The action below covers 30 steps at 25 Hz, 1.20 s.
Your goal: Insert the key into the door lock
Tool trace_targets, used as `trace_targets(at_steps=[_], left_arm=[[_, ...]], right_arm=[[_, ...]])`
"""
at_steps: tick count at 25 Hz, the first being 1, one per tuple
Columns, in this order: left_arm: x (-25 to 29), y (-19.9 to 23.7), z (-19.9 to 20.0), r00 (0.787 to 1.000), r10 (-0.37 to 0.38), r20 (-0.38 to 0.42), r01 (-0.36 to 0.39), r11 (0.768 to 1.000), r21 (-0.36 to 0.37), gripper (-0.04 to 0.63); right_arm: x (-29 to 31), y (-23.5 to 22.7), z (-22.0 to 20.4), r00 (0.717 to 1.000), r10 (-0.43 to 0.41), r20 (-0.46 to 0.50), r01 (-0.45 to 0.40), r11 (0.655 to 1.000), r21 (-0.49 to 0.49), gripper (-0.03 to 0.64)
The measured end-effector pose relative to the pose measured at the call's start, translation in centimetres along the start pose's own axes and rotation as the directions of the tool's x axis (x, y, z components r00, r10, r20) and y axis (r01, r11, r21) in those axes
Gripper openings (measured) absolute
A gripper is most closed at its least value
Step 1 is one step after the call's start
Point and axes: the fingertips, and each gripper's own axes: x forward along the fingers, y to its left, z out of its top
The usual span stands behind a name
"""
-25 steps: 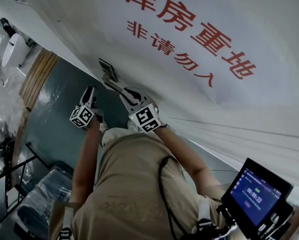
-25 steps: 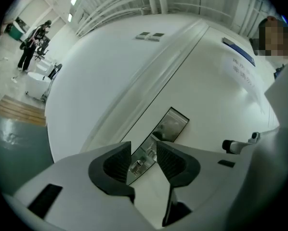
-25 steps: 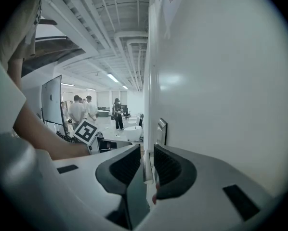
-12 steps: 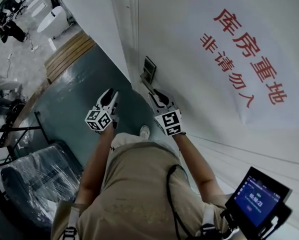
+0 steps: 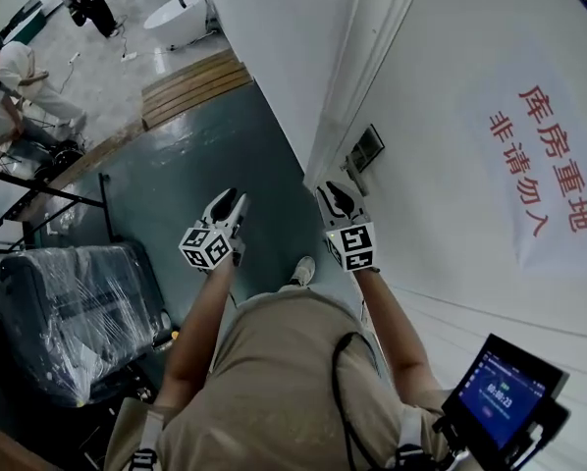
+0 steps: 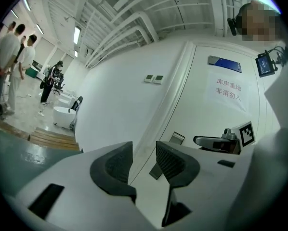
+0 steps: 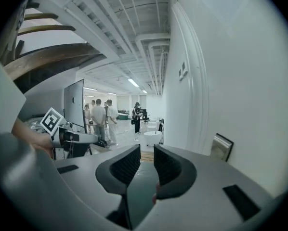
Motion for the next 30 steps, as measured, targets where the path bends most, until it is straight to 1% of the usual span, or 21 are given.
trace_targets(at_steps=[4,8,11,13,16,19,23,27,30], left_arm=[[-6.9,3.1,1.4,0.997,0.071,0.038,-0.071,0.997,-0.008,0.156],[-11.4,3.5,1.3,0.99,0.134,0.042,-0.135,0.991,0.004,0.116],[-15.9,4.4,1.6,0.981,0.182,0.064,-0.184,0.983,0.021,0.054],[-19.5,5.5,1.9,0.974,0.212,0.082,-0.214,0.977,0.016,0.039],[-23.2,6.7,1.8,0.961,0.253,0.113,-0.256,0.967,0.011,0.028],[-25.8,7.8,1.6,0.95,0.28,0.139,-0.283,0.959,0.002,0.018],[-28.2,8.3,0.6,0.939,0.306,0.157,-0.302,0.952,-0.051,0.018],[-29.3,8.1,-1.2,0.937,0.316,0.15,-0.307,0.948,-0.079,0.018],[-29.9,8.2,-1.4,0.93,0.335,0.152,-0.325,0.942,-0.086,0.018]], right_arm=[[1.5,6.5,1.4,0.998,0.064,0.011,-0.063,0.998,-0.02,0.077],[1.7,10.5,1.2,0.992,0.126,0.011,-0.125,0.992,-0.028,0.077],[1.8,14.9,1.2,0.986,0.169,0.013,-0.168,0.985,-0.035,0.077],[1.6,18.5,0.9,0.981,0.194,0.002,-0.194,0.98,-0.047,0.077],[1.3,21.9,0.2,0.975,0.221,-0.01,-0.221,0.973,-0.063,0.077],[1.0,23.9,-0.5,0.972,0.234,-0.024,-0.235,0.97,-0.067,0.077],[0.2,25.8,-0.9,0.967,0.25,-0.049,-0.254,0.963,-0.092,0.077],[0.1,25.5,-1.4,0.968,0.243,-0.054,-0.248,0.964,-0.093,0.077],[0.3,25.3,-1.1,0.966,0.255,-0.047,-0.258,0.962,-0.09,0.077]])
